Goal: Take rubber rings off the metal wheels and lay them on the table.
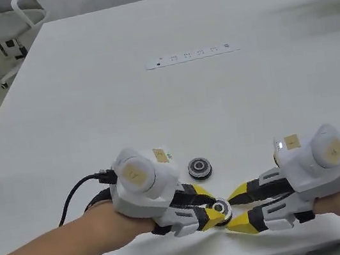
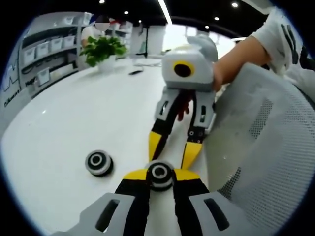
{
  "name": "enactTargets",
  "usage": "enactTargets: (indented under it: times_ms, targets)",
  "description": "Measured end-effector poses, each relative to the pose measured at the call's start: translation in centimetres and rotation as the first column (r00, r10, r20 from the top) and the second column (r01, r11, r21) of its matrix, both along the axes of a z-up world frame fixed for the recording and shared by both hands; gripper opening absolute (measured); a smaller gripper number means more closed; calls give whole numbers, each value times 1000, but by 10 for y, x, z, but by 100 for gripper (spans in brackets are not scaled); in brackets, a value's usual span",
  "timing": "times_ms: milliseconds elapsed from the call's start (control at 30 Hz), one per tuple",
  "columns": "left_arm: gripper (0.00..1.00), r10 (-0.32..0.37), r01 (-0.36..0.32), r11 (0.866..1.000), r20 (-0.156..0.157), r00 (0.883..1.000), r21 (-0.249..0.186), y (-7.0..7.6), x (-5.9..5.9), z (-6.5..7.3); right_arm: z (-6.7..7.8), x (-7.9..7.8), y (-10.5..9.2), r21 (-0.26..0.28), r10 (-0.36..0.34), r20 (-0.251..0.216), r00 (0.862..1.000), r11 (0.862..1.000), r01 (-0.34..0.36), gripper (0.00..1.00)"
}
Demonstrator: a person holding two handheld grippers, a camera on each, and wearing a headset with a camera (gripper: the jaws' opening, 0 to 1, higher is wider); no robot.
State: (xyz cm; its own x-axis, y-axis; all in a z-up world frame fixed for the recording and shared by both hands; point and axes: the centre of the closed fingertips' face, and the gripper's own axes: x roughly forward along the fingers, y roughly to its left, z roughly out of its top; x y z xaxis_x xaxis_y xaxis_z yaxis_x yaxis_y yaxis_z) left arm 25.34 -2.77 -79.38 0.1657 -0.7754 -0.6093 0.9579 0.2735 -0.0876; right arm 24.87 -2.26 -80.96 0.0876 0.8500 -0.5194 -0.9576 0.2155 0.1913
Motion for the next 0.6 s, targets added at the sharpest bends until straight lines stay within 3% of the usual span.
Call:
enactTargets:
  times_ms: [200, 300, 500, 600]
  targets:
    - [16, -47, 44, 998, 92, 995, 40, 1, 0, -2, 1, 2, 1, 10, -8, -2, 1000, 1000, 8, 25]
    - [14, -45, 42, 999, 87, 995, 35, 1, 0, -2, 2, 3, 2, 14, -13, 6, 1000, 1000, 12, 24]
    - [14, -57, 53, 998, 116, 992, 41, 0, -1, -3, 2, 3, 2, 9, -11, 16, 1000, 1000, 11, 23]
    - [14, -49, 45, 998, 112, 992, 37, 0, 0, -3, 1, 3, 2, 6, -5, 26, 1000, 1000, 5, 23]
